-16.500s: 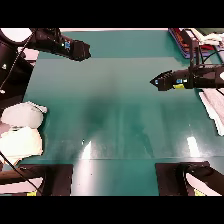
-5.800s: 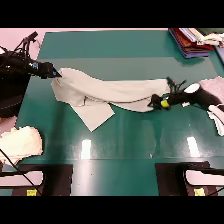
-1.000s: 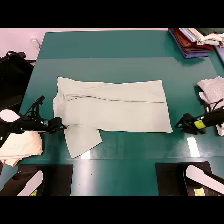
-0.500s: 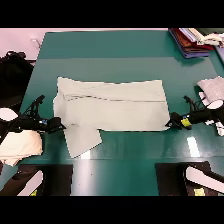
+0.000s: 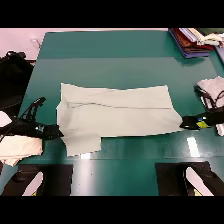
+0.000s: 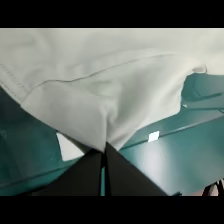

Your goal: Fold the shirts.

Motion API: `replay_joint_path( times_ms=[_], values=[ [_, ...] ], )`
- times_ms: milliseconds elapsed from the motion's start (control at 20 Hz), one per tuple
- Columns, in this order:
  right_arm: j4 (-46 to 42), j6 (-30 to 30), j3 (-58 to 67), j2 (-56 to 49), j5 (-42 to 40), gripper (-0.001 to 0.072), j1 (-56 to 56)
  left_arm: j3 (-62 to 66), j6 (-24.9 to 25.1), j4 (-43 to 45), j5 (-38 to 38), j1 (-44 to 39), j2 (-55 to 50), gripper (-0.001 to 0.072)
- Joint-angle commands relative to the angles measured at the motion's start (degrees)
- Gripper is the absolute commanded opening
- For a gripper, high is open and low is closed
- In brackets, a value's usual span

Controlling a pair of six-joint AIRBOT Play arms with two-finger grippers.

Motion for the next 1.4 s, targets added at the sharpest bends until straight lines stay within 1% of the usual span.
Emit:
replay_joint_path(
  times_ms=[0, 100, 200, 250, 400, 550, 650, 800, 900, 950, 1000, 1050, 1100, 1150, 1250, 1300, 1350],
  values=[
    [-1.5, 0.9, 0.7, 4.9, 1.8, 0.0013, -1.5, 0.5, -2.2, 1.0, 0.6, -1.9, 2.5, 0.0024],
    [-1.4, 1.6, 3.3, 1.6, 1.2, 0.0012, -1.0, 2.1, -1.1, 3.0, 6.2, -1.9, 2.0, 0.0023],
    [-1.5, 2.8, 8.0, -3.8, -0.8, 0.0012, 1.1, 6.9, -1.1, 7.4, 10.1, -1.9, -2.4, 0.0023],
    [-1.5, 2.9, 10.4, -6.7, -2.0, 0.0012, 2.2, 9.9, 0.0, 8.0, 11.0, -1.9, -5.9, 0.0024],
    [-1.5, 3.4, 18.6, -16.9, -3.9, 0.0012, 6.3, 19.5, 4.0, 6.2, 13.7, -1.9, -18.9, 0.0025],
    [-1.4, 4.7, 25.7, -26.3, -5.3, 0.0012, 8.0, 30.3, 4.5, 5.8, 17.0, -1.9, -31.8, 0.0026],
    [1.0, 4.8, 30.4, -31.9, -5.3, 0.0013, 8.0, 36.0, 5.1, 5.0, 18.1, -1.9, -39.0, 0.0027],
    [4.0, 4.7, 36.5, -38.2, -5.9, 0.0013, 8.0, 39.6, 8.3, 0.7, 20.2, -1.9, -45.9, 0.0028],
    [5.6, 4.6, 39.7, -41.2, -5.8, 0.0025, 7.7, 40.2, 8.0, -0.5, 23.0, -1.9, -47.4, 0.0029],
    [7.2, 3.7, 40.9, -42.2, -5.8, 0.0151, 7.2, 40.5, 7.3, -0.6, 24.1, -1.9, -47.3, 0.0059],
    [9.6, 3.0, 41.5, -42.8, -5.4, 0.0310, 6.2, 41.2, 7.3, -0.6, 23.9, -1.9, -47.3, 0.0320],
    [12.1, 0.7, 41.5, -43.0, -4.0, 0.0334, 4.9, 42.1, 6.3, -0.7, 22.4, -1.9, -47.3, 0.0550],
    [12.6, -1.2, 40.8, -42.8, -2.6, 0.0371, 3.8, 42.7, 4.6, -0.8, 20.1, -1.9, -47.2, 0.0535],
    [12.3, -2.3, 39.4, -42.3, -1.8, 0.0389, 2.7, 42.8, 4.5, -2.0, 17.8, -1.9, -47.2, 0.0536],
    [12.5, -4.1, 34.6, -40.9, -1.7, 0.0392, -1.1, 42.7, 4.5, -2.2, 14.7, -1.9, -47.2, 0.0535],
    [12.7, -4.3, 32.2, -40.8, -1.8, 0.0404, -3.5, 42.7, 4.5, -2.3, 14.3, -1.9, -47.2, 0.0426],
    [13.0, -4.3, 29.7, -40.9, -2.1, 0.0424, -5.8, 42.6, 4.7, -3.1, 14.1, -1.9, -47.2, 0.0113]
  ],
)
